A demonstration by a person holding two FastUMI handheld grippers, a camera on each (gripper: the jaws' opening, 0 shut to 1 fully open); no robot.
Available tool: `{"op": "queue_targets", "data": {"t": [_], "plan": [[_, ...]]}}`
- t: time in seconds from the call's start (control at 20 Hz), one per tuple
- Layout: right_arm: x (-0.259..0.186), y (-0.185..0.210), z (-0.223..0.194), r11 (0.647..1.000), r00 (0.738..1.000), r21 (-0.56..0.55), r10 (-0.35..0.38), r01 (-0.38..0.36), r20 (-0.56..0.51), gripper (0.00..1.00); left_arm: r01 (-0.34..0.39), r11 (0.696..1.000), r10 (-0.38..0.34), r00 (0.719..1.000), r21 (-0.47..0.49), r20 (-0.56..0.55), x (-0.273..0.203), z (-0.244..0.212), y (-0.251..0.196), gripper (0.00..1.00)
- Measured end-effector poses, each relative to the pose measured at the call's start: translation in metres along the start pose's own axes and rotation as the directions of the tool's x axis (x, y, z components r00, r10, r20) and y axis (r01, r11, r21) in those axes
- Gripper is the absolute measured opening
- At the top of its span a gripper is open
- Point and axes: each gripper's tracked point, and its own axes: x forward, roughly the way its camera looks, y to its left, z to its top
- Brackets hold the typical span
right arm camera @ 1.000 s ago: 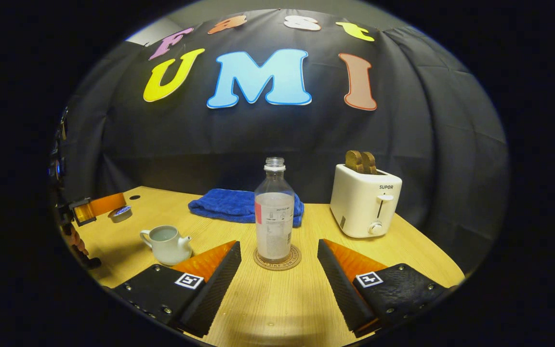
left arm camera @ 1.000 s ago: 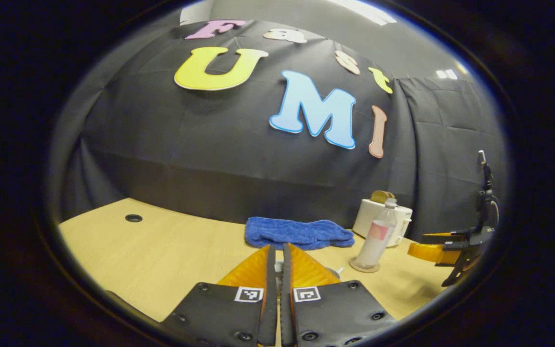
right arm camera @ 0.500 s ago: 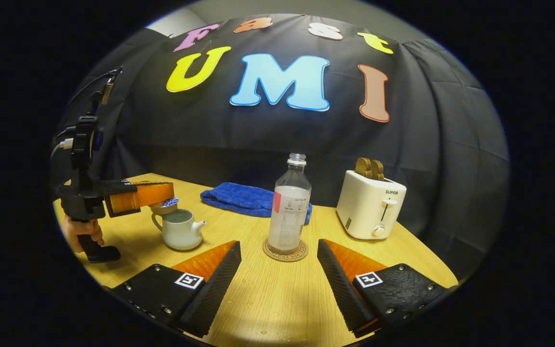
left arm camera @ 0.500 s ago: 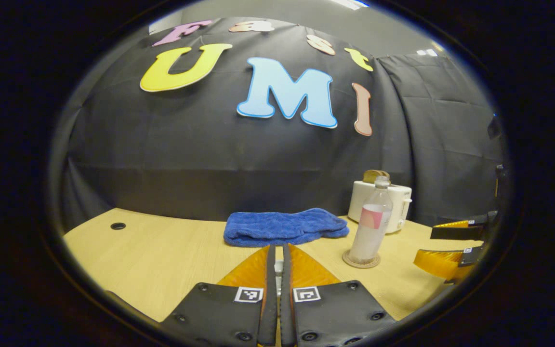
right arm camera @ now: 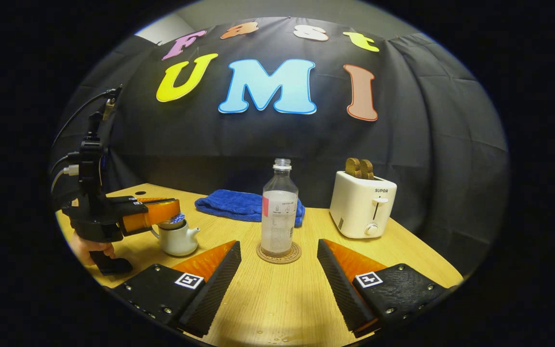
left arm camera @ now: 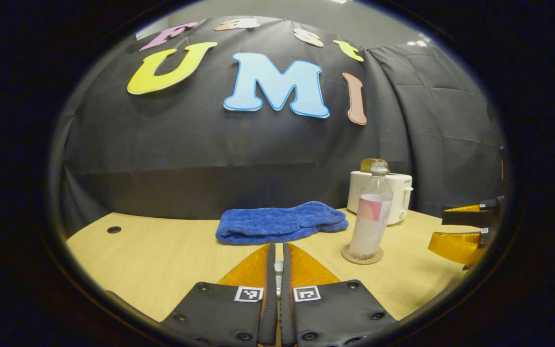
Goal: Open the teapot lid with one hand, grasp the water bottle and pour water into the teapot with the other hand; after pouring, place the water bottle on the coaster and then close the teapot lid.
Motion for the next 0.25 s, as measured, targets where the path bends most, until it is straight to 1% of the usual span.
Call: {"op": "queue_targets", "data": {"t": [0.1, 0.25], "plan": [[-0.0010, 0.0037, 0.0030, 1.000, 1.000, 0.014, 0.016, -0.016, 0.012, 0.99, -0.002, 1.000, 0.002, 1.000, 0.016, -0.001, 0.0012, -0.0006, -0.0026, 0.10], [-0.0021, 0.0017, 0.0034, 1.000, 1.000, 0.007, 0.011, -0.011, 0.016, 0.99, -0.011, 0.999, 0.012, 1.000, 0.034, -0.022, 0.0053, -0.0084, -0.0052, 0.09]]}}
